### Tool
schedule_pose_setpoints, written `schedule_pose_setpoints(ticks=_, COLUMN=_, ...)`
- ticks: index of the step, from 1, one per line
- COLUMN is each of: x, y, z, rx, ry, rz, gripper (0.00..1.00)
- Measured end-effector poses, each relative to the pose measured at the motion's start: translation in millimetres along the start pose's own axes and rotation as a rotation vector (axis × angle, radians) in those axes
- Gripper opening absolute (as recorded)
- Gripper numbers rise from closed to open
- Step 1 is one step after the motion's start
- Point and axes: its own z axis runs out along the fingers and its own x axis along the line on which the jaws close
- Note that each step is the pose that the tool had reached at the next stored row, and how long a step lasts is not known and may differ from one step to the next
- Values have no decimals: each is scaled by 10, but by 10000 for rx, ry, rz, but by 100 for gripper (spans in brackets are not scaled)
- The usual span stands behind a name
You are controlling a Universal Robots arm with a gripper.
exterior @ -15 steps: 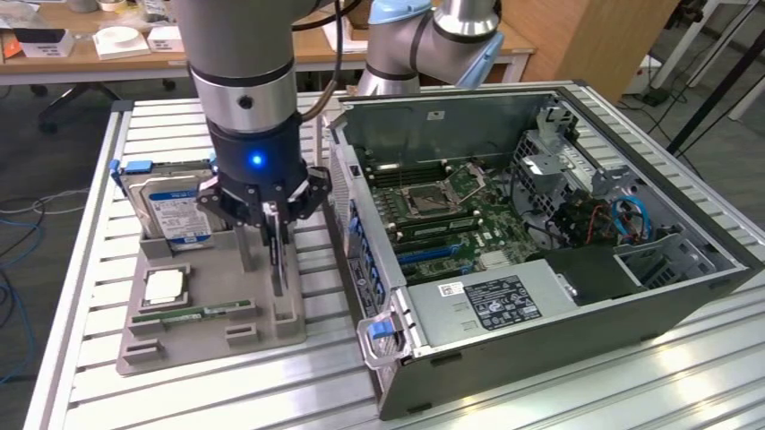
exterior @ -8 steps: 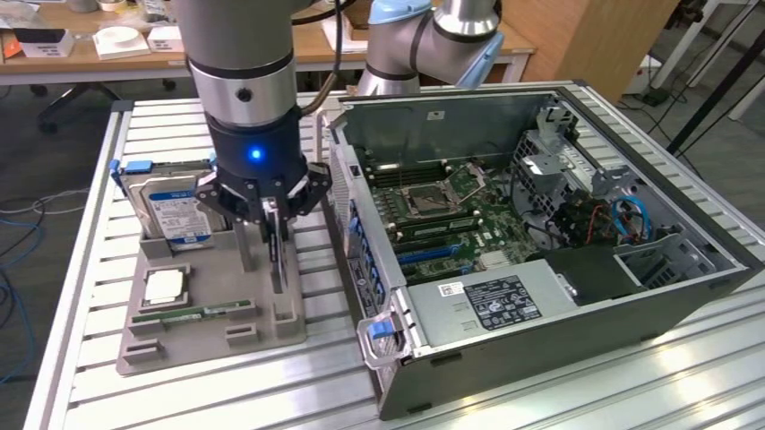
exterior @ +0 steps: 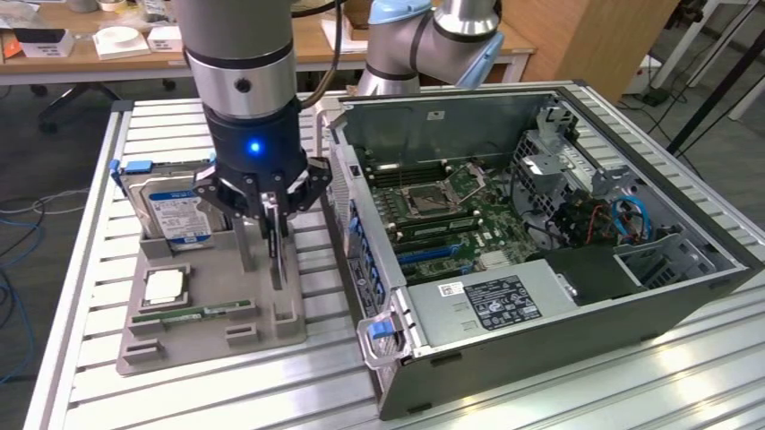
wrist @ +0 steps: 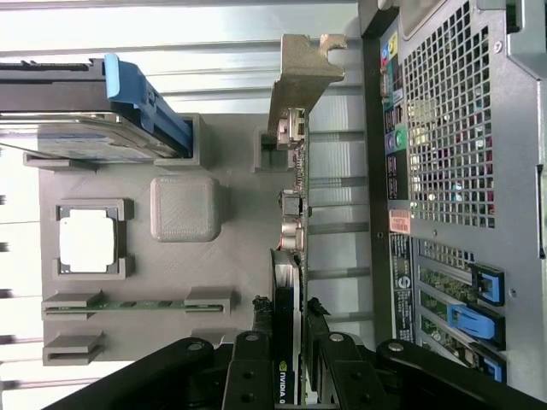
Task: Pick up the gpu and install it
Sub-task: 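Pick up the gpu and move the gpu toward the slot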
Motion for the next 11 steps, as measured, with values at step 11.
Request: schedule_pose_setpoints(ticks=11, x=-1, y=1, z=-27, rx=1, ry=1, rz=0, gripper=26)
